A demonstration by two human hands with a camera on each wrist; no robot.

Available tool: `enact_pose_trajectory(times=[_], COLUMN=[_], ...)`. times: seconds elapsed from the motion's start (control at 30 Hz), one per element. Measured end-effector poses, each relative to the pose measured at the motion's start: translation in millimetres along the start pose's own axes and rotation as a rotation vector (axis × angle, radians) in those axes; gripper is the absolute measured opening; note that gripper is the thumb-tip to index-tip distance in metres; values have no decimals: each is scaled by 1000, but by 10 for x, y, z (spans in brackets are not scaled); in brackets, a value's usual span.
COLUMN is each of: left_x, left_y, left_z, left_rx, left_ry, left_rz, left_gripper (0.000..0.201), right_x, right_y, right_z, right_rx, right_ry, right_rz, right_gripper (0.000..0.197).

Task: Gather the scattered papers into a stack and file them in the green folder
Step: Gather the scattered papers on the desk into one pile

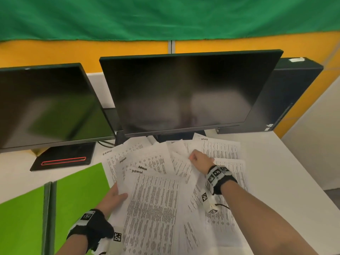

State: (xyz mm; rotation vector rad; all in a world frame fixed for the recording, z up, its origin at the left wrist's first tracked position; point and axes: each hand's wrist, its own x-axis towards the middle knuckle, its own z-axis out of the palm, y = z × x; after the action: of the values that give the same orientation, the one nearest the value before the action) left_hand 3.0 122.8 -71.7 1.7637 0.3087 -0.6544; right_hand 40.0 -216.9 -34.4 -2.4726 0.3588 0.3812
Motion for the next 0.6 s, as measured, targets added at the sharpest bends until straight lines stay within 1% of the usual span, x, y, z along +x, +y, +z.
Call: enact_pose_trajectory(times=[0.07, 0.13, 0.2, 0.27, 0.3, 0.33, 0.37, 0.4, 0.43, 0.47, 0.5, 0.53, 0.57, 0.6], left_x=[22, 55, 96, 134, 153, 160, 172, 167, 158, 153, 157, 155, 160, 162], left_y=[24, 71, 106, 127, 132, 144, 149, 158, 152, 143, 127, 117, 108, 106], left_z=[-20, -10, 49, 138, 179, 210, 218, 212, 190, 160, 126, 100, 88, 94], left_rx=[-12, -22, 5, 78, 111, 128, 137, 138, 136, 132, 132, 137, 145, 153], left_ry=[-22, -34, -26, 11, 35, 61, 79, 94, 104, 115, 125, 137, 149, 157], left_rz=[4, -4, -1, 15, 24, 32, 36, 38, 37, 32, 28, 21, 16, 13], left_gripper=[64, 60, 57, 55, 53, 51, 50, 51, 52, 53, 53, 54, 54, 55], right_x=[74, 137, 178, 199, 183, 148, 93, 17, -78, -181, -315, -472, -593, -684], right_y=[-144, -352, -546, -641, -614, -531, -396, -199, 43, 324, 602, 835, 1006, 1123], right_z=[-77, -132, -122, -43, 4, 35, 39, 18, -24, -78, -145, -208, -249, -245], right_rx=[-39, -124, -163, -89, 17, 164, 314, 408, 417, 359, 277, 215, 188, 181], right_ry=[-43, -128, -179, -153, -118, -56, 45, 174, 308, 411, 460, 456, 421, 373], right_rz=[-92, -184, -264, -276, -247, -195, -117, -4, 151, 346, 548, 730, 857, 915], right_gripper=[15, 18, 19, 19, 21, 23, 25, 28, 33, 42, 54, 67, 79, 89])
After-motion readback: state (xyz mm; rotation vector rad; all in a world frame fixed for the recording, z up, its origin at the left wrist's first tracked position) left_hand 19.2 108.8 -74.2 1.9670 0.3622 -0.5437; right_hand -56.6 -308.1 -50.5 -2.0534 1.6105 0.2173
